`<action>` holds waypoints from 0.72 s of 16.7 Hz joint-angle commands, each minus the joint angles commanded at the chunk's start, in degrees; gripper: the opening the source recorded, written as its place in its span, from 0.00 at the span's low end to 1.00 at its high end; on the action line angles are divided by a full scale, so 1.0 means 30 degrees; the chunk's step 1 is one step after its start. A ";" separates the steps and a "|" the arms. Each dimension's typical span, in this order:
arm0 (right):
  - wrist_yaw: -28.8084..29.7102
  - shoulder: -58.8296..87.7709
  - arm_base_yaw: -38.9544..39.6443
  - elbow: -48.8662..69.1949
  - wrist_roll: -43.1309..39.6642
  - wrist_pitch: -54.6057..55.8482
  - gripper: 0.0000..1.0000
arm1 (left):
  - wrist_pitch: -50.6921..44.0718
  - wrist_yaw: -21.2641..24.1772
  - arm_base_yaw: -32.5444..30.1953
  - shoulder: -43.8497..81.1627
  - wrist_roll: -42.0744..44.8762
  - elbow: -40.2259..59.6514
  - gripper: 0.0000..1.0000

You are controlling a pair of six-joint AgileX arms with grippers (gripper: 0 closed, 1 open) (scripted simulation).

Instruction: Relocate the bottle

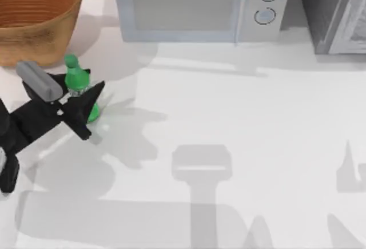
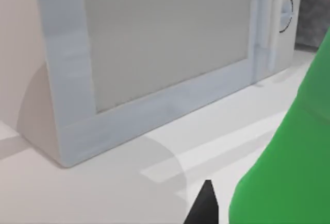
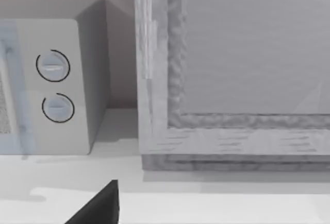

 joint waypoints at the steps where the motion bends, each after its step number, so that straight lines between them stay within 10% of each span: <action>1: 0.0000 0.0000 0.0000 0.0000 0.0000 0.0000 1.00 | 0.0000 0.0000 0.0000 0.0000 0.0000 0.0000 0.60; 6: 0.0000 0.0000 0.0000 0.0000 0.0000 0.0000 1.00 | 0.0000 0.0000 0.0000 0.0000 0.0000 0.0000 0.98; 12: 0.0000 0.0000 0.0000 0.0000 0.0000 0.0000 1.00 | 0.0000 0.0000 0.0000 0.0000 0.0000 0.0000 1.00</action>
